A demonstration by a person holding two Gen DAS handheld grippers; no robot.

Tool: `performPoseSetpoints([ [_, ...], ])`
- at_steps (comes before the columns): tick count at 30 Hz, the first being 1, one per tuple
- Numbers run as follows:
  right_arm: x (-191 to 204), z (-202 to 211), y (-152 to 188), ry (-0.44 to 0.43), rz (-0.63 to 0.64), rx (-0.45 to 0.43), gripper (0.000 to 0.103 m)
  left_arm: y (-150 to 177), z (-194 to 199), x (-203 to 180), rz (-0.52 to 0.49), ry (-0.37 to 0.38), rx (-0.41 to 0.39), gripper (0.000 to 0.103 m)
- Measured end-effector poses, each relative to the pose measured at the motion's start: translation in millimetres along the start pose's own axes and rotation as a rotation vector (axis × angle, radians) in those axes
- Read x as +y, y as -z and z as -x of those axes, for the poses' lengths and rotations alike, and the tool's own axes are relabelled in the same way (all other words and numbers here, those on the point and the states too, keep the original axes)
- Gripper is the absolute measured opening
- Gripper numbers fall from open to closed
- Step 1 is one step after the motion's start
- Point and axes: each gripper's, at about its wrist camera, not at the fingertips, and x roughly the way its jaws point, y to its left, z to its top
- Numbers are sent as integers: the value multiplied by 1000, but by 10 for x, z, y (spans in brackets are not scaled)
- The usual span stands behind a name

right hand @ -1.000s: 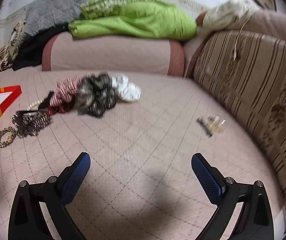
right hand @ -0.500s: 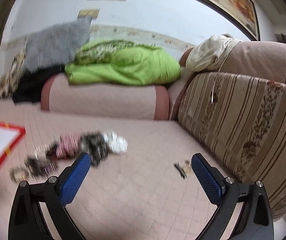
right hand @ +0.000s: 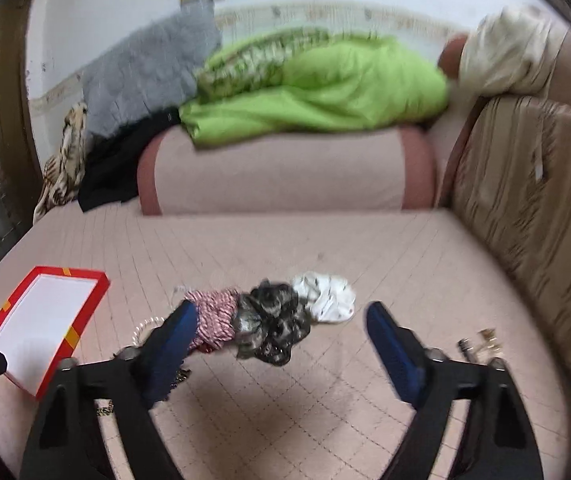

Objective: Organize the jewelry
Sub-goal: 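Grasp the red plaid scrunchie with left tool while right tool grasps white polka-dot scrunchie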

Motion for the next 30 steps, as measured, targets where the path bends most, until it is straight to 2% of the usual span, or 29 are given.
performPoseSetpoints([
  [5, -513, -359, -40, -28, -119, 80, 64, -222, -384, -294, -6, 86, 68, 103],
  [9, -775, -658, -108, -91, -168, 141, 63, -407, -693, -646, -51, 158, 91, 103],
  [12, -932, -853, -138, -124, -198, 163, 63, -511, -898, -938, -117, 180, 94, 93],
  [16, -1034, -1114, -167, -177, -238, 192, 63, -603, -1194, -1257, -177, 204, 101, 91],
  [23, -1101, -1554, -75, -212, -285, 264, 71, -637, -1739, -1450, -194, 216, 177, 91],
  [24, -1102, -1602, -53, -222, -290, 276, 71, -628, -1786, -1452, -191, 220, 186, 86],
  [26, -1088, -1657, -31, -231, -291, 285, 70, -614, -1879, -1464, -186, 232, 222, 63],
  [27, -1073, -1676, -24, -234, -292, 293, 68, -606, -1934, -1478, -179, 249, 257, 41],
  [28, -1073, -1686, -17, -243, -293, 296, 54, -590, -1950, -1500, -176, 258, 273, 24],
  [29, -1068, -1694, -14, -259, -293, 305, 36, -575, -1960, -1523, -181, 266, 281, 20],
  [30, -1062, -1700, -7, -270, -292, 314, 28, -558, -1951, -1546, -190, 267, 277, 15],
])
